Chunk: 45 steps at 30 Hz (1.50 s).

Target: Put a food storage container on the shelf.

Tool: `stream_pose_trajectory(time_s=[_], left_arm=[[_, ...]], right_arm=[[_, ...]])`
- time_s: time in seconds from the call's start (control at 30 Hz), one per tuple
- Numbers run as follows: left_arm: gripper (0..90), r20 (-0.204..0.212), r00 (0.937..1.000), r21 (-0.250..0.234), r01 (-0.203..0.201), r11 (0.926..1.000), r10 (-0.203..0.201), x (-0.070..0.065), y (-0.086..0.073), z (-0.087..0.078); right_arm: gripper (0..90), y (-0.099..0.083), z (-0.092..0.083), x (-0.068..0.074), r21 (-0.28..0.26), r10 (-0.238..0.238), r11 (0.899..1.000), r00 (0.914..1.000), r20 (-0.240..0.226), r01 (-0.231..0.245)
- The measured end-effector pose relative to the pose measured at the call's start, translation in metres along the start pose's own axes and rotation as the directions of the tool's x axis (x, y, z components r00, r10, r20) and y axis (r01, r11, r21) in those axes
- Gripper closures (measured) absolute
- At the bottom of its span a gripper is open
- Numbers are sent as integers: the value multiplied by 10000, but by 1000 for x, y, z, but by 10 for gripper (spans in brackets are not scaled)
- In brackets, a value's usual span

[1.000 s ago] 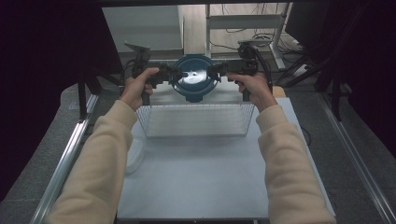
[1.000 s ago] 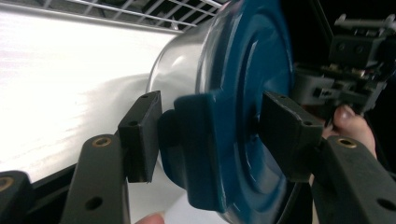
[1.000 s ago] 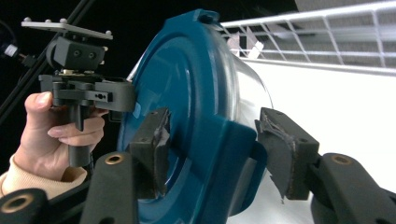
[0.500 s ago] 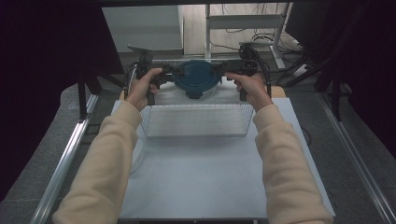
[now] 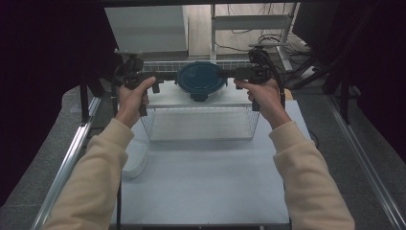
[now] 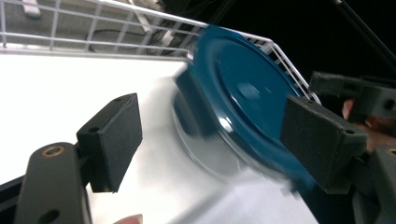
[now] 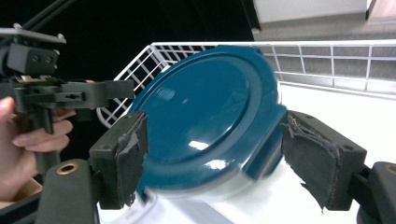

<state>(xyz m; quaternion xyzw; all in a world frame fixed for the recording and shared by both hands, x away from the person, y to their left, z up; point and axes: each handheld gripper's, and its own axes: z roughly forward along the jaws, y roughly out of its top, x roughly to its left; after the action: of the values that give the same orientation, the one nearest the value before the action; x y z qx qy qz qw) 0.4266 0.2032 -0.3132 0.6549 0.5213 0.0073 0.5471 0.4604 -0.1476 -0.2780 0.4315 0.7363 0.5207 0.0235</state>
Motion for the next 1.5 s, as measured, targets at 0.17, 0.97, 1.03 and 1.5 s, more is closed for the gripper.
stream_pose_trajectory(time_s=[0.17,0.97,1.03,1.5], left_arm=[[197,306,9953,473,-931,9945,917,-19,-29,-15],[274,-516,9502,2329,-2878,9289,3074,-18,-208,-41],[272,-657,9495,2446,-2828,9275,3068,-14,-215,-39],[263,-1064,9530,2891,-2434,9258,2837,4,-233,-41]], right_arm=[[221,-21,-15,7,16,-689,9976,9974,189,689],[206,-201,-42,13,1680,-2392,9587,9702,387,2297],[206,-213,-40,11,1889,-2341,9561,9716,338,2238],[211,-256,-22,-2,2786,-2097,9407,9773,298,1933]])
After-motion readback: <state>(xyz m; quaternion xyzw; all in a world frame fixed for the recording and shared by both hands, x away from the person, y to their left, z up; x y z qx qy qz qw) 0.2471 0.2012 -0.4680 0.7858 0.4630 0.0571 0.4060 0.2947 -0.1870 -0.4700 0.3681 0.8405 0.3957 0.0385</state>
